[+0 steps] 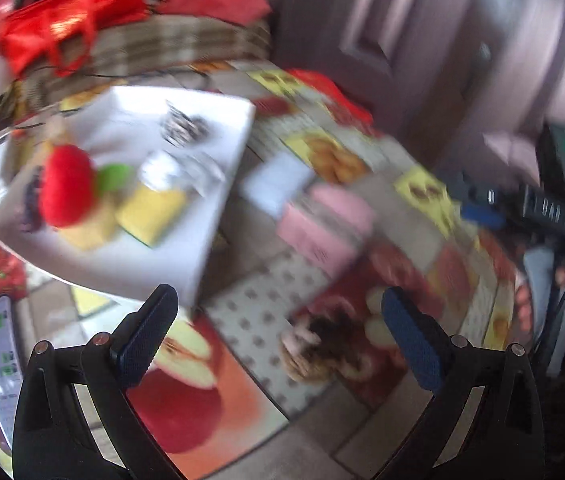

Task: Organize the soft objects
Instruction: 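Grasp the brown braided rope ring with left tool while right grasps the pink fluffy ball, then hold the rope ring and pink ball raised beside the tray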

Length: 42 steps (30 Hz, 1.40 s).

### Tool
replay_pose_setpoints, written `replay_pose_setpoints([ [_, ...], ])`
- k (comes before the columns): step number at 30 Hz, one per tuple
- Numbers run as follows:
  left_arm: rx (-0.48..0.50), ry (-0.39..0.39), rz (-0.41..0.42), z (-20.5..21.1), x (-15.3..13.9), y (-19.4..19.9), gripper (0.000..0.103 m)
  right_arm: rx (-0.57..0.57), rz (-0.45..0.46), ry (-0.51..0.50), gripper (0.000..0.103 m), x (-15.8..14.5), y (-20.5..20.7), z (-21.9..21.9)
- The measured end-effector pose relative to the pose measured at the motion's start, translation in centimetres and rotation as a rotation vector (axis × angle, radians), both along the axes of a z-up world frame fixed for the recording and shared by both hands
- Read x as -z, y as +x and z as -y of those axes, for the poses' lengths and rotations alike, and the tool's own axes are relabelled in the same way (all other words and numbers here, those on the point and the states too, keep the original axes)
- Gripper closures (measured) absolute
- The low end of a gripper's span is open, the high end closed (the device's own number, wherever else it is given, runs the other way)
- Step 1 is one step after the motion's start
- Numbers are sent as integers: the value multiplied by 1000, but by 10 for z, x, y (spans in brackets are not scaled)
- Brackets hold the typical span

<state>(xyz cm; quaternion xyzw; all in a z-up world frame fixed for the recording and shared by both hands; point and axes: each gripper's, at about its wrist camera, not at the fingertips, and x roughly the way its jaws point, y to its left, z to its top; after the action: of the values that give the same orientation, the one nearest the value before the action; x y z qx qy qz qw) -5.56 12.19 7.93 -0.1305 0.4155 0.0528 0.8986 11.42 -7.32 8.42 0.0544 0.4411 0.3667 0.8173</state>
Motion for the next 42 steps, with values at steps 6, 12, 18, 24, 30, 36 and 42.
replay_pose_setpoints([
  [6,66,31,-146,34,43,19,10,20,-4,-61,0,18,-8,27],
  [12,129,95,-198,48,62,28,48,-12,63,-108,0,14,-3,17],
  [18,104,57,-176,36,58,13,59,-82,66,-136,25,24,16,-22],
  [24,4,22,-145,18,46,-7,59,-198,63,-163,29,42,22,-73],
  [30,-79,-3,-83,3,23,-22,59,-316,59,-246,40,63,16,-108],
  [36,-147,2,-17,-9,-8,-30,59,-354,92,-237,50,61,4,-99],
  [42,-238,40,69,-19,-54,-39,58,-246,113,-78,50,7,-1,-51],
])
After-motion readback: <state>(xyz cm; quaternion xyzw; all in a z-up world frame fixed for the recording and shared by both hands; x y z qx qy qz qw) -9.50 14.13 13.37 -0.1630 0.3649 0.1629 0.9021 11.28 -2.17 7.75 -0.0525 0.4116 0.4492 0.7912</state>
